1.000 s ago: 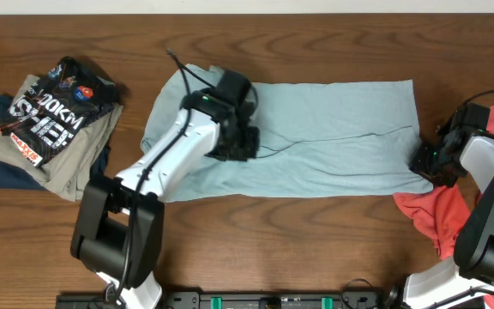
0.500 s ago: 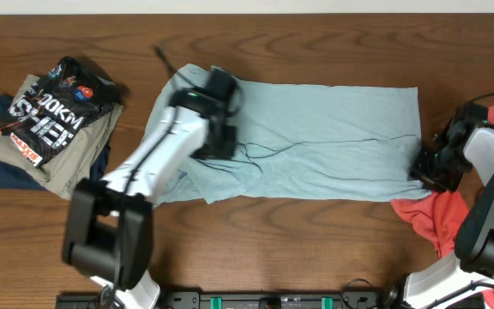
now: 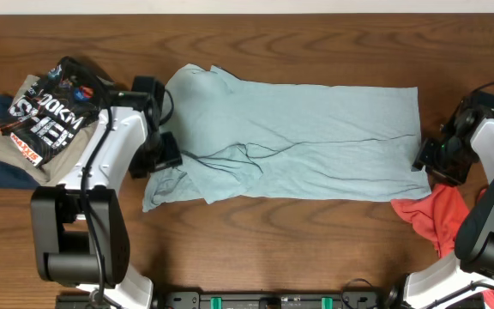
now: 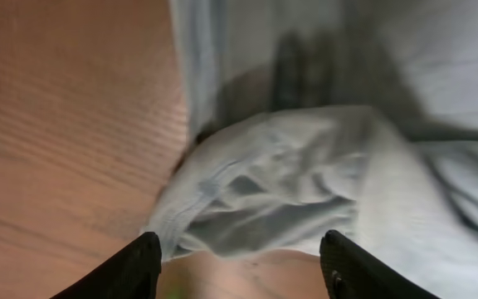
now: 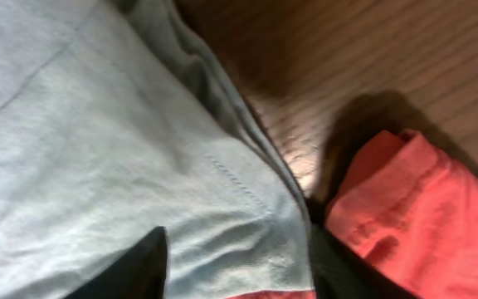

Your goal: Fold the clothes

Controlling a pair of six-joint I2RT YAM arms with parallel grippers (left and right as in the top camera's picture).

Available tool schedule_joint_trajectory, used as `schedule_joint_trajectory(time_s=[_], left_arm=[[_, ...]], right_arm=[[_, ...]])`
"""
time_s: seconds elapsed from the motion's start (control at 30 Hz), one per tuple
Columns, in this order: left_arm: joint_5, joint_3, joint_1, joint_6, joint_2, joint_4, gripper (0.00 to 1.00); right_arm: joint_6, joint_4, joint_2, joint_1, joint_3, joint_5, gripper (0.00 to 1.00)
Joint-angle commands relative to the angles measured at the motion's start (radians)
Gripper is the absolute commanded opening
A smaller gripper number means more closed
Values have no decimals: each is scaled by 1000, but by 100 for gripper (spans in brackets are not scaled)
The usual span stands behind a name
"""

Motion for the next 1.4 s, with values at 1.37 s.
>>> schedule_joint_trajectory(time_s=[1.37], left_arm=[[312, -195, -90, -65, -13, 248, 59]], right_arm=[[-6, -1, -12, -11, -15, 24, 64]])
